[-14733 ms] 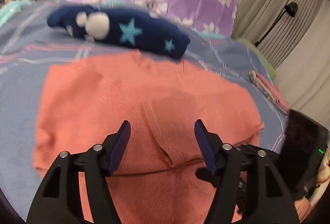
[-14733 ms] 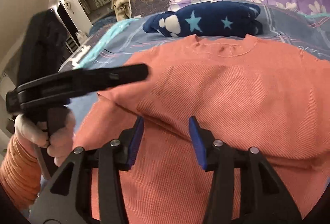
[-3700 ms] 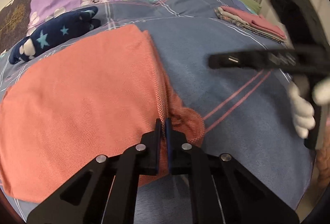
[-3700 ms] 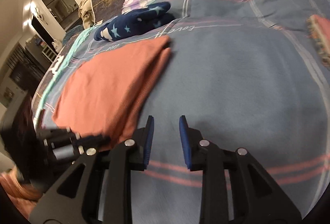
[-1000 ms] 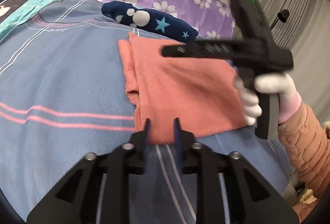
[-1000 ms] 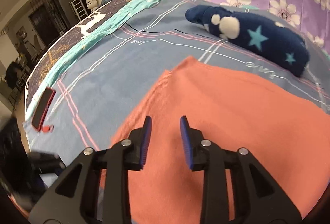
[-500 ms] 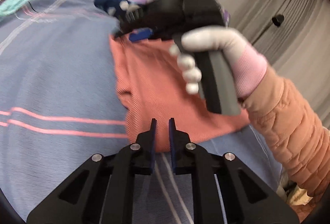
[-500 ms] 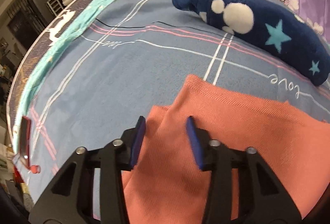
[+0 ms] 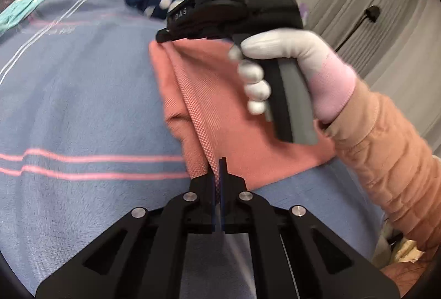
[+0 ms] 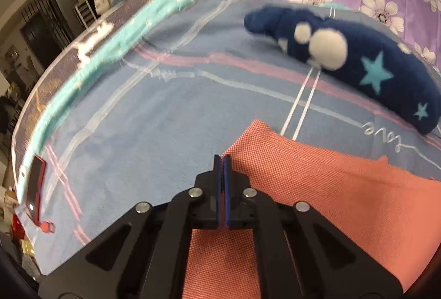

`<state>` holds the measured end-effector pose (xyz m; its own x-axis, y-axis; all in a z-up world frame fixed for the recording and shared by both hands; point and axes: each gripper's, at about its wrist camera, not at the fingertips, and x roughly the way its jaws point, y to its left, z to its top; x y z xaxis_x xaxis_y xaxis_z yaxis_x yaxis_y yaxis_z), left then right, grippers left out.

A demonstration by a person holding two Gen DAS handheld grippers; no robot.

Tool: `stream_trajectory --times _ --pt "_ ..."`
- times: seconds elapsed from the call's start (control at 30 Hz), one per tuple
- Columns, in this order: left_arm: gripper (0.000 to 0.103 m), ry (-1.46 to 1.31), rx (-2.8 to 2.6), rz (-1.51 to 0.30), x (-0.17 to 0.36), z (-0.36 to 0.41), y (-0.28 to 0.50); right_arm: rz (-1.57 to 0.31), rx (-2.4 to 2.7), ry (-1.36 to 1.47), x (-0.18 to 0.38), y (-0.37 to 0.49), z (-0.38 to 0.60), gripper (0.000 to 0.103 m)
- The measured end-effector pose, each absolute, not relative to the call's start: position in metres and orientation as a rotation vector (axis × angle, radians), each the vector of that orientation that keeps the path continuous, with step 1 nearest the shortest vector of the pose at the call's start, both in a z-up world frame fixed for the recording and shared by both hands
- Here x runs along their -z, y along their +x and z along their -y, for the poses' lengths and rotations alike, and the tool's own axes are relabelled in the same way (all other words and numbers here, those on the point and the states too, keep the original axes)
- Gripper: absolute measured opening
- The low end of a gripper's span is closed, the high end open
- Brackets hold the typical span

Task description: Fold small clothes

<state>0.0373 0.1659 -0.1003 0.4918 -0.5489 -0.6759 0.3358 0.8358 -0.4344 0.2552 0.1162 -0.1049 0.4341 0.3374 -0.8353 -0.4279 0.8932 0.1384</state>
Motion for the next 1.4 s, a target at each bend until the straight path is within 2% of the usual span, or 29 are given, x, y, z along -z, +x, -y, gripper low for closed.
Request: stream_trajectory --times 0.1,0.23,0.3,0.37,0.5,0.57,0.7,0.73,0.77,0.8,0.9,0.93,1.0,1.03,1.07,1.1,1.2,1.33,1.4 --pt "0.002 -0.247 0.533 -0.926 0.102 -0.167 0.036 -0.989 -0.506 -0.047 0.105 0.254 -0.108 0.002" --pt "0.004 -0.233 0.531 -0.916 0.098 -0.168 0.029 -0.941 -0.526 -0.030 0.079 0.235 -0.091 0.023" --pt "0.005 -0.280 0.535 -0.906 0.095 -0.176 0.026 -0.882 -0.550 -0.100 0.062 0.209 -0.082 0.029" --pt "0.015 -0.311 0.507 -0.870 0.091 -0.192 0.025 -0.835 -0.578 -0.185 0.053 0.179 -0.076 0.034" --pt "0.019 -0.316 0.438 -0.839 0.077 -0.218 0.040 -0.768 -0.626 -0.415 0.057 0.102 -0.079 0.046" --pt "0.030 -0.311 0.454 -0.845 0.072 -0.221 0.051 -0.723 -0.644 -0.530 0.067 0.061 -0.087 0.055" --pt "0.036 -0.283 0.522 -0.917 0.075 -0.212 0.097 -0.678 -0.654 -0.707 0.097 0.009 -0.109 0.055" --pt "0.041 -0.296 0.555 -0.940 0.080 -0.208 0.111 -0.674 -0.638 -0.738 0.105 0.003 -0.115 0.055" --pt "0.051 -0.327 0.604 -0.970 0.085 -0.204 0.123 -0.686 -0.626 -0.742 0.110 0.003 -0.118 0.055" --pt "0.054 -0.377 0.636 -0.997 0.091 -0.201 0.135 -0.702 -0.607 -0.729 0.115 0.004 -0.121 0.054" --pt "0.054 -0.501 0.657 -1.021 0.109 -0.198 0.162 -0.695 -0.554 -0.691 0.119 0.009 -0.125 0.053" --pt "0.052 -0.545 0.662 -1.005 0.112 -0.198 0.169 -0.687 -0.539 -0.693 0.119 0.011 -0.128 0.048" --pt "0.008 -0.620 0.646 -0.998 0.118 -0.196 0.184 -0.688 -0.533 -0.686 0.121 0.017 -0.134 0.035" --pt "0.008 -0.655 0.640 -1.013 0.123 -0.196 0.191 -0.698 -0.531 -0.675 0.122 0.020 -0.136 0.021" --pt "0.007 -0.676 0.635 -1.008 0.125 -0.196 0.193 -0.699 -0.522 -0.667 0.122 0.023 -0.137 0.012" --pt "0.007 -0.670 0.630 -0.986 0.121 -0.196 0.191 -0.698 -0.514 -0.650 0.120 0.024 -0.137 0.007" --pt "0.005 -0.601 0.597 -0.909 0.112 -0.201 0.179 -0.697 -0.539 -0.615 0.115 0.021 -0.134 0.005" --pt "0.003 -0.704 0.542 -0.909 0.128 -0.224 0.180 -0.704 -0.542 -0.617 0.119 0.021 -0.133 0.006" --pt "0.008 -0.710 0.564 -0.905 0.126 -0.224 0.179 -0.708 -0.550 -0.596 0.115 0.018 -0.130 0.010"
